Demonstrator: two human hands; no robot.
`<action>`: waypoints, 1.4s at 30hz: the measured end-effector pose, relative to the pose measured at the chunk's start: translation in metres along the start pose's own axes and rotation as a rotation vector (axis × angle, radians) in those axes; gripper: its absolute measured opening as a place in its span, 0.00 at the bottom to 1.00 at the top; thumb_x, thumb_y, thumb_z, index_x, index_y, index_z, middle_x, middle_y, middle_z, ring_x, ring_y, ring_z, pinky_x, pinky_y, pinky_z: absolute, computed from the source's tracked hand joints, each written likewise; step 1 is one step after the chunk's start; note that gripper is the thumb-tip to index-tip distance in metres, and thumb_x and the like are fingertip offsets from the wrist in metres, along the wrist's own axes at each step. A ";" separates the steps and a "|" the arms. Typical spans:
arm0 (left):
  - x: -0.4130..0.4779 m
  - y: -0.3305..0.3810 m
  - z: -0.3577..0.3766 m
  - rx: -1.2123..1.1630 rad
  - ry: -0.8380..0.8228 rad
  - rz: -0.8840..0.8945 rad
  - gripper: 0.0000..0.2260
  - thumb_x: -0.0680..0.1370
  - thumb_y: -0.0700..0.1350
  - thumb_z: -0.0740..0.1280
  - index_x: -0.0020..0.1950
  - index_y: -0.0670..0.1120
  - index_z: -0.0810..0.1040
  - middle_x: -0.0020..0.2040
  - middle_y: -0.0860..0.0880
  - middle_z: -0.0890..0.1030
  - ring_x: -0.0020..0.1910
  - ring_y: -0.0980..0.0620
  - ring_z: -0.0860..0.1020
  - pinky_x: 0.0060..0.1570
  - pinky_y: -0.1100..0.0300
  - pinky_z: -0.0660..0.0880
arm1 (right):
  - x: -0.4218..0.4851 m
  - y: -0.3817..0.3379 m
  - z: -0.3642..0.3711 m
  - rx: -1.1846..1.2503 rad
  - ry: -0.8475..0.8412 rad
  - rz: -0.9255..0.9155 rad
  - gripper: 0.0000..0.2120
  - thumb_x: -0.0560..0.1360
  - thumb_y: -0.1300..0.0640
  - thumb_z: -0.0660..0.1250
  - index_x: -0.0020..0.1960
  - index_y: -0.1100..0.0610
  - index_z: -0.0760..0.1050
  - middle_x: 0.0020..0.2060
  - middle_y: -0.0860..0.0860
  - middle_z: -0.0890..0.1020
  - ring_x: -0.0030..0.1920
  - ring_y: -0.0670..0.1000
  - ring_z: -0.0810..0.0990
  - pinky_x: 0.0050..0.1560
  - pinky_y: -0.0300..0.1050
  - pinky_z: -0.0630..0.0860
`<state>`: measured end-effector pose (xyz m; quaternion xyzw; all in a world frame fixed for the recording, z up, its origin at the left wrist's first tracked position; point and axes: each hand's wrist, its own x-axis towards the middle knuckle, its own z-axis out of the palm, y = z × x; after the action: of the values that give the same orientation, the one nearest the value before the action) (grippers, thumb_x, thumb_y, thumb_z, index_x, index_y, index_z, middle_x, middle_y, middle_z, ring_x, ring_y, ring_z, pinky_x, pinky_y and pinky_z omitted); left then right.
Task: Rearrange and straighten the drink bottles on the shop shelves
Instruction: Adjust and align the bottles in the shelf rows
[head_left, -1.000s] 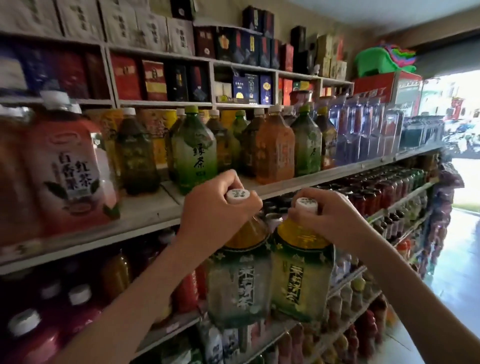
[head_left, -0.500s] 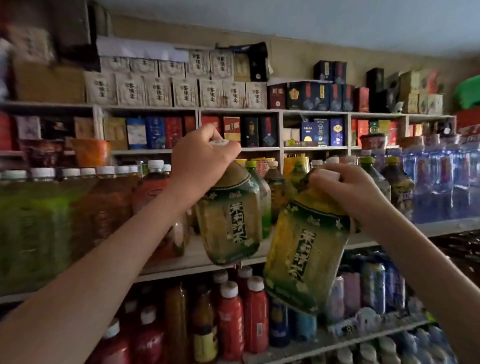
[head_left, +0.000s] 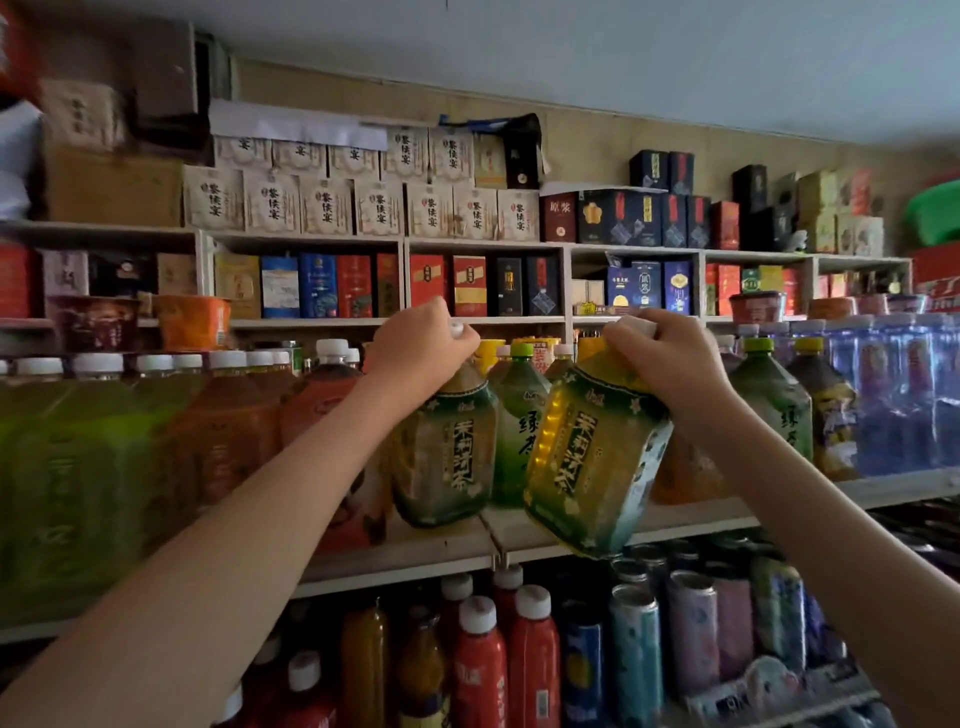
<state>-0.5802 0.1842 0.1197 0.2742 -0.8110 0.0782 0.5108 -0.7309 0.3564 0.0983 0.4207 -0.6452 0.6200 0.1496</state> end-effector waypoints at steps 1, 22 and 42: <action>0.001 -0.003 0.003 0.029 -0.026 0.009 0.11 0.77 0.51 0.61 0.44 0.44 0.72 0.33 0.51 0.72 0.31 0.54 0.70 0.26 0.59 0.61 | 0.003 0.002 0.001 -0.011 0.013 -0.012 0.09 0.70 0.46 0.67 0.41 0.51 0.80 0.38 0.52 0.80 0.44 0.54 0.80 0.50 0.57 0.78; 0.020 -0.006 0.006 0.208 -0.555 -0.128 0.07 0.82 0.43 0.56 0.57 0.46 0.71 0.46 0.48 0.75 0.43 0.52 0.74 0.37 0.59 0.69 | 0.073 0.046 0.018 -0.023 -0.251 -0.164 0.03 0.71 0.50 0.68 0.43 0.49 0.78 0.38 0.48 0.79 0.41 0.46 0.78 0.37 0.38 0.73; 0.027 -0.006 0.064 0.647 -0.393 -0.143 0.15 0.78 0.38 0.59 0.64 0.39 0.64 0.61 0.37 0.70 0.59 0.42 0.68 0.54 0.54 0.70 | 0.069 0.048 0.008 0.025 -0.229 -0.241 0.04 0.73 0.51 0.68 0.45 0.52 0.78 0.37 0.48 0.79 0.39 0.44 0.78 0.35 0.35 0.71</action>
<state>-0.6364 0.1431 0.1127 0.4867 -0.8057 0.2404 0.2369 -0.8049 0.3188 0.1135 0.5650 -0.5950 0.5534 0.1431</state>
